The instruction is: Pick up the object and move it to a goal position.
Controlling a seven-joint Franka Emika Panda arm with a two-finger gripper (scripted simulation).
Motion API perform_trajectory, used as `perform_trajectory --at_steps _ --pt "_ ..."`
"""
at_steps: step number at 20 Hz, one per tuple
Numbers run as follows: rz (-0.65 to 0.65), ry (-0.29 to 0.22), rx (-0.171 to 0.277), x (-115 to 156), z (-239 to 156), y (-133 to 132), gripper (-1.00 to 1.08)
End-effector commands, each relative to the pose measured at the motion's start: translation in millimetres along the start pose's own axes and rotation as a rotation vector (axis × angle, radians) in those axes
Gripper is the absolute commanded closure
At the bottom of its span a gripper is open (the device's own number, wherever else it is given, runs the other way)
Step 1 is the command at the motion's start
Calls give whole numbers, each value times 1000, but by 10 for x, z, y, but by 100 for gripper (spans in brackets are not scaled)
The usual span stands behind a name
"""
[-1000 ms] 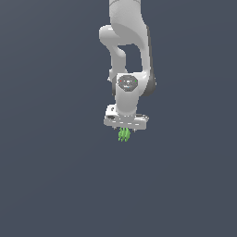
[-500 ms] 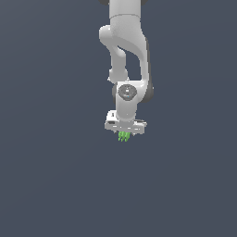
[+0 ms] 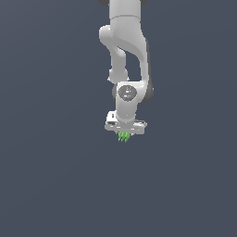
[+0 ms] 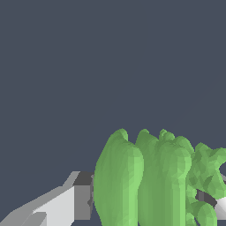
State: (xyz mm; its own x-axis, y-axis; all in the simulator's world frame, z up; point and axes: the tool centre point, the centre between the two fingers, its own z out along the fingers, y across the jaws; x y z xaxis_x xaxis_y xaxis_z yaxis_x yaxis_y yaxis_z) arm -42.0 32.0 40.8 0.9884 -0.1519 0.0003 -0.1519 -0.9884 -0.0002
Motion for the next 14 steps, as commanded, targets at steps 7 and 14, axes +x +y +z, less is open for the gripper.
perform_trajectory --at_steps 7,14 --pt "0 0 0 20 -38 6 108" --pt "0 0 0 146 -302 36 108"
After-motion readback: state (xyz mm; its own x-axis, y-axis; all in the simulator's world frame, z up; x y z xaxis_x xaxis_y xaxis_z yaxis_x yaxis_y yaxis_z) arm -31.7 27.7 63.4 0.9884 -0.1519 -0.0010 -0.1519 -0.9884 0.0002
